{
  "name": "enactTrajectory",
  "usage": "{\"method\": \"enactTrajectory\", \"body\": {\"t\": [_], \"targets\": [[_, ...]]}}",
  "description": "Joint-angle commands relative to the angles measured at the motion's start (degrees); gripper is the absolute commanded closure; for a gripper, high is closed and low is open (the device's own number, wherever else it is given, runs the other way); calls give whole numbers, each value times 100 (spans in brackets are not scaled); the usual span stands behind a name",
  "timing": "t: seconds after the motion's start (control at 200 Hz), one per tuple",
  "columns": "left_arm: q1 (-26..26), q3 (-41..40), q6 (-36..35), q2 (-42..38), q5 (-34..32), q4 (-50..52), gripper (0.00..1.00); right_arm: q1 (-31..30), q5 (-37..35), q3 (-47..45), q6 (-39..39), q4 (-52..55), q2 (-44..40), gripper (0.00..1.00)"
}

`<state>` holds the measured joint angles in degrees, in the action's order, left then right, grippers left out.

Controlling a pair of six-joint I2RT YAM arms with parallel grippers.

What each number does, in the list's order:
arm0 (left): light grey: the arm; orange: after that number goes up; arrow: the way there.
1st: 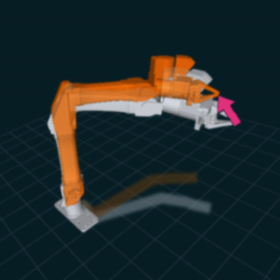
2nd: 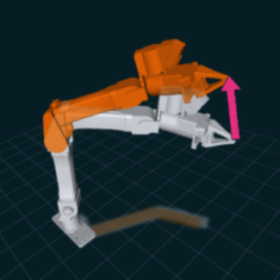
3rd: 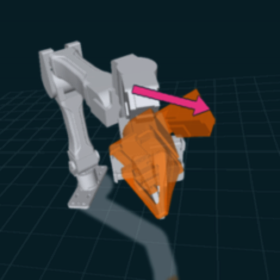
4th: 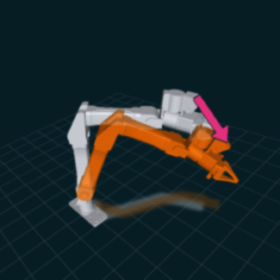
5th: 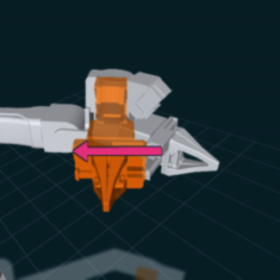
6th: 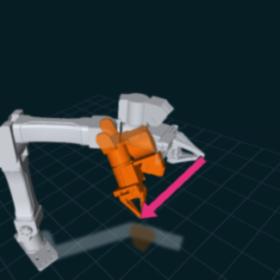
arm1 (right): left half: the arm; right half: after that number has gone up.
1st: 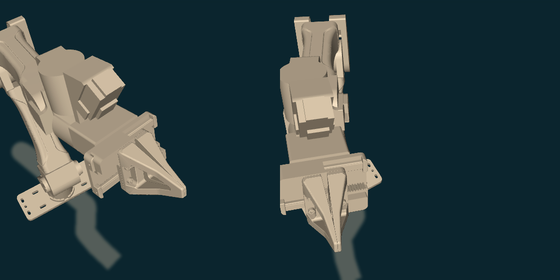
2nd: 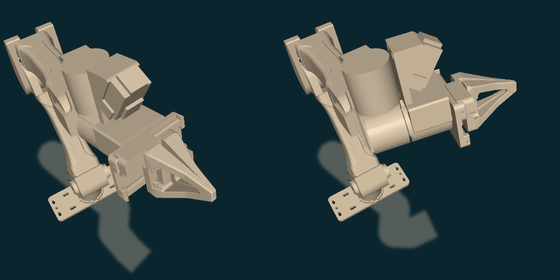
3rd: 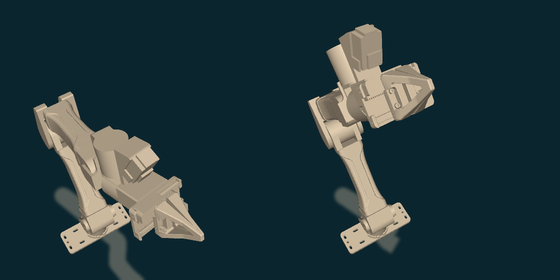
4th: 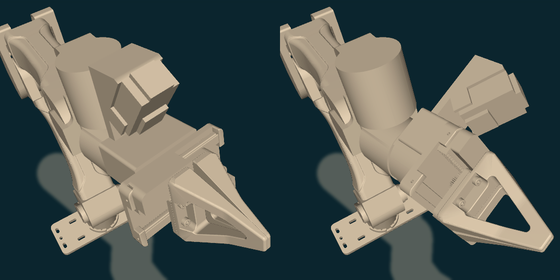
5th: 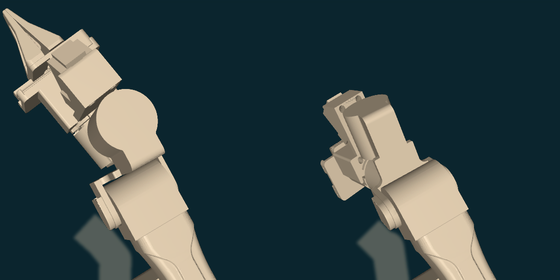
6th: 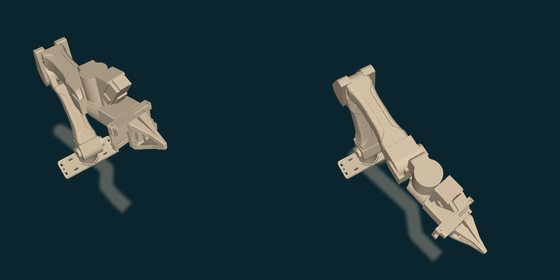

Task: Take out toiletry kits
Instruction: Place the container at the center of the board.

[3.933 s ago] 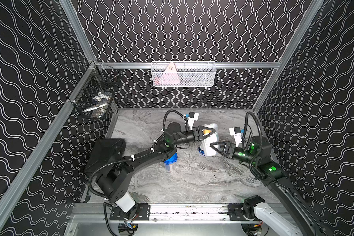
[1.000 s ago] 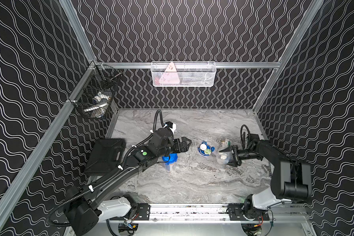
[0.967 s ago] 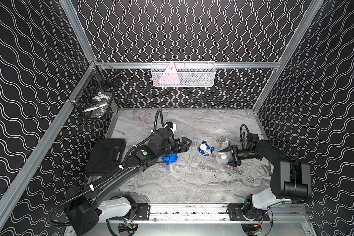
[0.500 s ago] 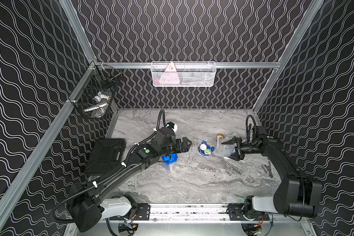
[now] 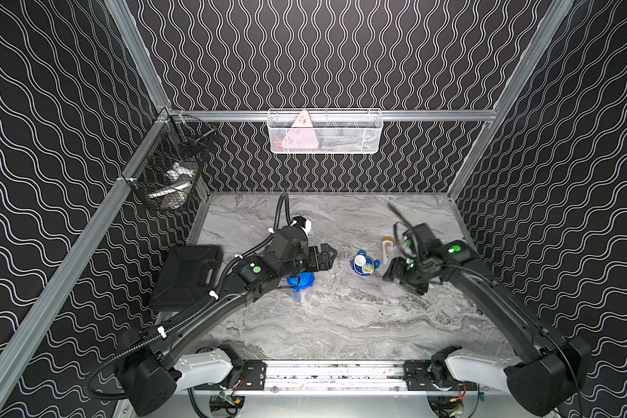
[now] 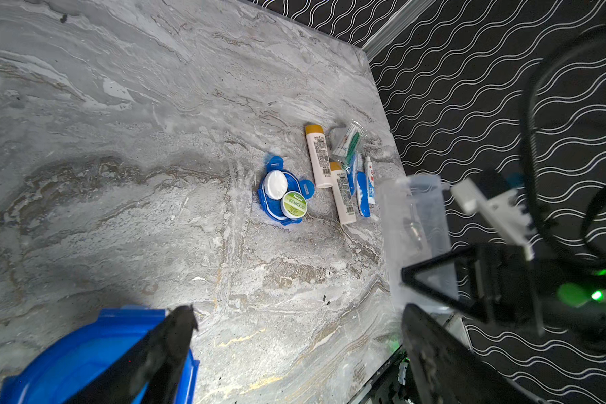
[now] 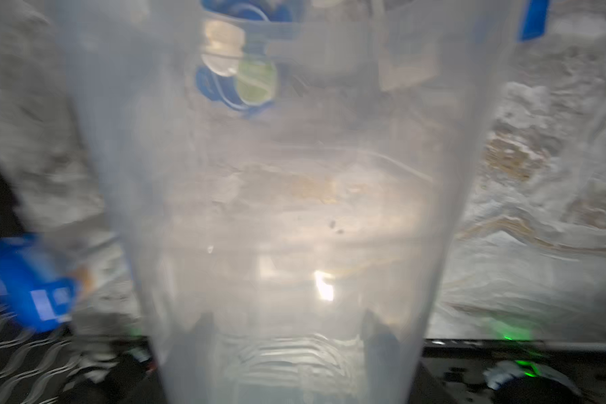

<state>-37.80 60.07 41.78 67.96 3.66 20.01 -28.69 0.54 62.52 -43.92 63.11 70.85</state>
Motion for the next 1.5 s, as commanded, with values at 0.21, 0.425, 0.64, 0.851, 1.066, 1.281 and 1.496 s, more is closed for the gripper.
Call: {"method": "enactTrajectory", "body": {"t": [0.21, 0.425, 0.64, 0.851, 1.066, 1.281, 1.496], "targets": [[8, -96, -371, -881, -645, 165, 4, -849, -2803, -609, -1372, 944, 441, 42], [17, -356, -572, -1464, -1123, 553, 2, -841, -3099, -583, -1457, 938, 343, 41], [18, -438, -705, -1754, -1470, 1001, 1, -853, -3387, -796, -1697, 684, 363, 40], [18, -592, -820, -1918, -1578, 1058, 1, -840, -3425, -767, -1769, 792, 674, 38], [18, -630, -902, -1885, -1484, 1103, 6, -814, -3417, -794, -1698, 696, 648, 37], [18, -593, -786, -1909, -1573, 1277, 6, -650, -3187, -1019, -1587, 439, 757, 36], [14, -689, -648, -2101, -1571, 1483, 6, -612, -3209, -1034, -1576, 395, 983, 34]]}}
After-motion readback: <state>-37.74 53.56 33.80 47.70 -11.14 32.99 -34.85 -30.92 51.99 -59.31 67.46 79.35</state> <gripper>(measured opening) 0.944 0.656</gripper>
